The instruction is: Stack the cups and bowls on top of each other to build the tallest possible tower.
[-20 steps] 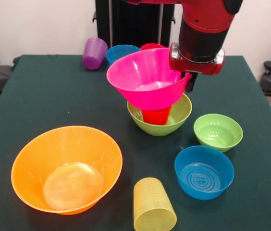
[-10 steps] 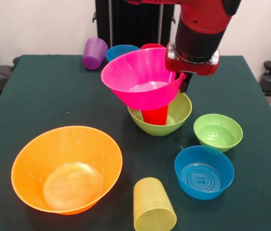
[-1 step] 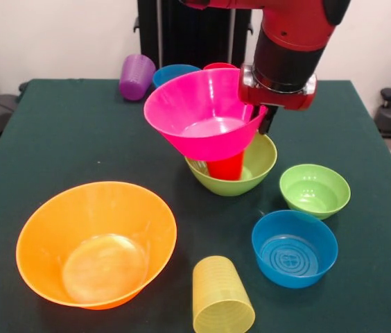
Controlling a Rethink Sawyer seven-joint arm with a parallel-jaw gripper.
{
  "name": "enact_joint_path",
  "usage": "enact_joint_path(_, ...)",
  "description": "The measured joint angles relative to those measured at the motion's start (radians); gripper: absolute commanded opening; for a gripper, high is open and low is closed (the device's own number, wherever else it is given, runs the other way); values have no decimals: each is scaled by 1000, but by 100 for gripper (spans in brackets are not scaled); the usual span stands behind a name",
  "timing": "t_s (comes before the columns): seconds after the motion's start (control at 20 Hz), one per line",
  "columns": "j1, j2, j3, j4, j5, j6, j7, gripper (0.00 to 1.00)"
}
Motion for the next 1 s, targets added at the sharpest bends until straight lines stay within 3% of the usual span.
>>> enact_joint_path(0.45,67,0,-27,-2,-2,0,0,0)
enact_joint_path(1.0,101,0,-51,-2,-2,-12,0,0)
